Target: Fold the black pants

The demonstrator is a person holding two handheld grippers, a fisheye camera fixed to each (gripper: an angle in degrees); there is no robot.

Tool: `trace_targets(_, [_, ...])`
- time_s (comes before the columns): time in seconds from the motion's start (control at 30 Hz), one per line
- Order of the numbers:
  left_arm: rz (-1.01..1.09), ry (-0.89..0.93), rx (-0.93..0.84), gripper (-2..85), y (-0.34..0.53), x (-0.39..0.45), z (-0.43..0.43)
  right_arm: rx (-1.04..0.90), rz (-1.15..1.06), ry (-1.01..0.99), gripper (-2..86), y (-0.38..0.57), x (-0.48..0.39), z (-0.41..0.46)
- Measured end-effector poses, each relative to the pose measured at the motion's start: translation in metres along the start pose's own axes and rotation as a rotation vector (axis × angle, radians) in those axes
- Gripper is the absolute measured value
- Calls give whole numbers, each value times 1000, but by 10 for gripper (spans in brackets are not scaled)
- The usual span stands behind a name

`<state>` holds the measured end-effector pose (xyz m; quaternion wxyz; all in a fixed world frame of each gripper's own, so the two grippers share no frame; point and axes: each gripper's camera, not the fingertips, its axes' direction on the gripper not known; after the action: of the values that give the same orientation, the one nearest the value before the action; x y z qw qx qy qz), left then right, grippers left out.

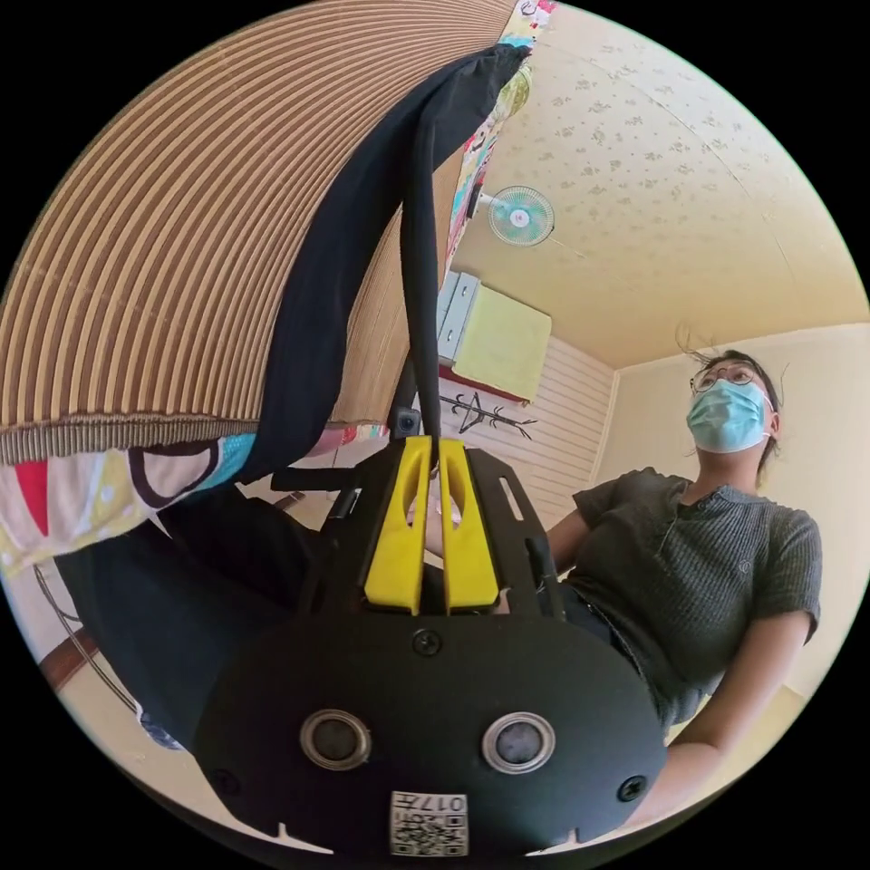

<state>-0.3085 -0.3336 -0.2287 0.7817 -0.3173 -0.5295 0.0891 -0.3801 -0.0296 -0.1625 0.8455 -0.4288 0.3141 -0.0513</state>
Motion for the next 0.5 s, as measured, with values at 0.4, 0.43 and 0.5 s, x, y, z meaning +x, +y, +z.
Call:
trace_targets(0.4, [-275, -405, 245, 69, -12, -53, 10, -129, 124, 560, 82, -6, -5, 9])
trace_targets(0.43, [-236, -452, 272, 80, -18, -39, 8, -103, 111, 538, 83, -8, -10, 5])
trace_targets(0.5, [-132, -525, 272, 101, -38, -11, 10, -12, 61, 527, 83, -23, -29, -10])
